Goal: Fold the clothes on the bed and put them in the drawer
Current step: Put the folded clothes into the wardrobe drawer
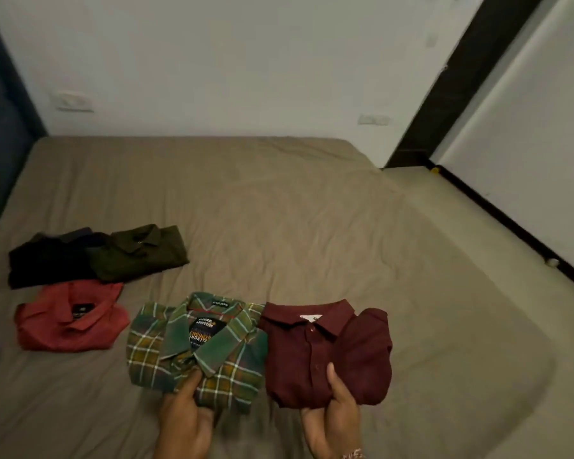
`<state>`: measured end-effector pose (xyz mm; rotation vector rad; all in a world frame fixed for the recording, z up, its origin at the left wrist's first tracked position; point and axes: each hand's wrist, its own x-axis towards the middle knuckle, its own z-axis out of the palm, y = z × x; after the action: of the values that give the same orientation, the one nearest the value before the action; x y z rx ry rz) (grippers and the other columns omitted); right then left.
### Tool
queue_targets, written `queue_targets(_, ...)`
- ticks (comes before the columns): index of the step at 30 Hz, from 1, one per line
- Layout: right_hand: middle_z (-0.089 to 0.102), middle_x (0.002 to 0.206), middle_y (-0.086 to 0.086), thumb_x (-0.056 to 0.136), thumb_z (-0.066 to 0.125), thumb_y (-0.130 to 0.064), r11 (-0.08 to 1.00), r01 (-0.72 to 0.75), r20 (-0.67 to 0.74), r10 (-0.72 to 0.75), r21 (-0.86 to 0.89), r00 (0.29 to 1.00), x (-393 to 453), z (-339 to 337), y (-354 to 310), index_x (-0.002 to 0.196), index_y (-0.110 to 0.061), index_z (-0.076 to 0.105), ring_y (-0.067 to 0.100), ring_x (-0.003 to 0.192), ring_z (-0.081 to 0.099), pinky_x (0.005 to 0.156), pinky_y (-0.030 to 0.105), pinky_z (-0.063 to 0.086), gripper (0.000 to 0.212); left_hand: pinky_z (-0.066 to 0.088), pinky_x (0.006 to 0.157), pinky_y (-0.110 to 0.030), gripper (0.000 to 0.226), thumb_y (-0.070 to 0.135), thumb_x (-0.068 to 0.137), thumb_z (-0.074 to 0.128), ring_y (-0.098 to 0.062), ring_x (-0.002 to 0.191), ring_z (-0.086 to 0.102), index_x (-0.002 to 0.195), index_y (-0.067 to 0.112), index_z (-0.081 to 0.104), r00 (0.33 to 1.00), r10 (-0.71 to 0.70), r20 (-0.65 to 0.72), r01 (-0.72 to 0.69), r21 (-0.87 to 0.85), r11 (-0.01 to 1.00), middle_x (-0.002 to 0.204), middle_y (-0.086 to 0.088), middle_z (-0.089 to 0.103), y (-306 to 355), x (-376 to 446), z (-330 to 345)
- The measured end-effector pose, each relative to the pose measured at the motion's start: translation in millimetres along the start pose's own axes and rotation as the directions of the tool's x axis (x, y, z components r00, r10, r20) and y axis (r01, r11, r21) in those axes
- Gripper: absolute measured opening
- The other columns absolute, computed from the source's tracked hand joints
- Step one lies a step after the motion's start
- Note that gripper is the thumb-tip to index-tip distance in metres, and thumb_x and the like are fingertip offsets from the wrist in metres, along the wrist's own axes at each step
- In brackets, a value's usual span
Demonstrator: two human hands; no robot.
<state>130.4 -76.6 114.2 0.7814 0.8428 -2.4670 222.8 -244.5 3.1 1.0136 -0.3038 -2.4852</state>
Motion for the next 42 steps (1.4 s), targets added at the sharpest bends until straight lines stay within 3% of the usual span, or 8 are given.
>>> queue_targets(2, 0.072, 0.122, 0.019, 0.107, 0.043, -0.017, 0.995, 0.087, 0.052, -0.084, -0.056, 0.995, -35.2, -6.5, -29.6, 0.104, -0.007, 0.082, 0.035, 0.101, 0.075, 0.071, 0.048, 0.065, 0.04, 0.06, 0.087, -0.032, 0.036, 0.011, 0.1, 0.064, -0.008, 0.11, 0.07, 0.136, 0.011, 0.065, 0.987, 0.127, -0.099, -0.116, 0.117, 0.986, 0.121, 0.008, 0.074, -18.5, -21.2, 31.9)
queue_targets(4, 0.071, 0.126, 0.017, 0.107, 0.042, -0.016, 0.983, 0.184, 0.049, -0.182, -0.023, 0.982, -68.8, -17.7, -67.4, 0.11, -0.01, 0.08, 0.033, 0.105, 0.074, 0.074, 0.047, 0.064, 0.038, 0.058, 0.092, -0.045, 0.043, 0.004, 0.096, 0.063, -0.028, 0.121, 0.066, 0.137, 0.015, 0.064, 0.997, 0.053, -0.061, -0.042, 0.172, 0.984, 0.129, -0.005, 0.071, -41.3, -56.9, 76.2)
queue_targets(9, 0.067, 0.135, 0.014, 0.107, 0.041, -0.018, 0.906, 0.398, 0.051, -0.408, 0.145, 0.912, -127.3, -69.9, -164.1, 0.132, -0.01, 0.068, 0.03, 0.114, 0.071, 0.081, 0.043, 0.063, 0.038, 0.063, 0.066, -0.032, 0.038, 0.002, 0.098, 0.061, -0.027, 0.111, 0.07, 0.133, 0.012, 0.065, 0.989, -0.082, 0.127, 0.043, 0.284, 0.958, 0.127, -0.009, 0.072, -118.0, -129.1, 154.4)
queue_targets(21, 0.06, 0.146, 0.012, 0.105, 0.046, -0.017, 0.546, 0.786, -0.273, -0.74, 0.289, 0.614, -242.3, -310.1, -381.3, 0.153, -0.017, 0.049, 0.033, 0.128, 0.063, 0.09, 0.048, 0.059, 0.048, 0.055, 0.1, -0.053, 0.043, 0.004, 0.098, 0.062, -0.03, 0.119, 0.069, 0.138, 0.019, 0.064, 0.811, -0.51, 0.287, 0.254, 0.613, 0.748, 0.129, -0.006, 0.072, -430.4, -305.3, 222.3)
queue_targets(26, 0.061, 0.145, 0.011, 0.105, 0.048, -0.017, 0.396, 0.873, -0.472, -0.734, 0.285, 0.488, -308.9, -415.4, -439.5, 0.151, -0.021, 0.05, 0.034, 0.128, 0.062, 0.089, 0.049, 0.06, 0.047, 0.064, 0.072, -0.037, 0.037, 0.008, 0.1, 0.062, -0.024, 0.104, 0.075, 0.135, 0.02, 0.064, 0.684, -0.69, 0.235, 0.322, 0.752, 0.575, 0.121, -0.004, 0.076, -550.3, -390.5, 211.1)
queue_targets(31, 0.066, 0.139, 0.008, 0.106, 0.046, -0.016, 0.235, 0.929, -0.599, -0.713, 0.285, 0.364, -353.2, -485.2, -456.9, 0.145, -0.022, 0.055, 0.031, 0.123, 0.066, 0.088, 0.048, 0.061, 0.041, 0.061, 0.086, -0.042, 0.047, 0.018, 0.092, 0.073, -0.025, 0.113, 0.072, 0.137, 0.028, 0.064, 0.58, -0.794, 0.181, 0.261, 0.882, 0.392, 0.126, 0.0, 0.074, -631.9, -434.8, 200.3)
queue_targets(36, 0.061, 0.145, 0.011, 0.097, 0.056, -0.022, 0.09, 0.967, -0.767, -0.593, 0.237, 0.243, -366.5, -557.4, -454.4, 0.149, -0.018, 0.054, 0.034, 0.135, 0.057, 0.108, 0.055, 0.046, 0.052, 0.06, 0.088, -0.043, 0.045, 0.02, 0.091, 0.075, -0.023, 0.11, 0.074, 0.134, 0.03, 0.066, 0.512, -0.848, 0.136, 0.165, 0.954, 0.252, 0.12, 0.004, 0.076, -716.5, -465.8, 193.1)
queue_targets(42, 0.062, 0.144, 0.012, 0.108, 0.044, -0.024, -0.142, 0.979, -0.896, -0.438, 0.146, 0.07, -347.1, -620.1, -465.0, 0.149, -0.015, 0.053, 0.035, 0.126, 0.063, 0.095, 0.048, 0.059, 0.043, 0.057, 0.098, -0.05, 0.041, 0.015, 0.091, 0.075, -0.027, 0.111, 0.073, 0.131, 0.025, 0.068, 0.364, -0.931, 0.015, 0.015, 1.0, 0.022, 0.117, 0.001, 0.077, -829.7, -483.1, 192.5)
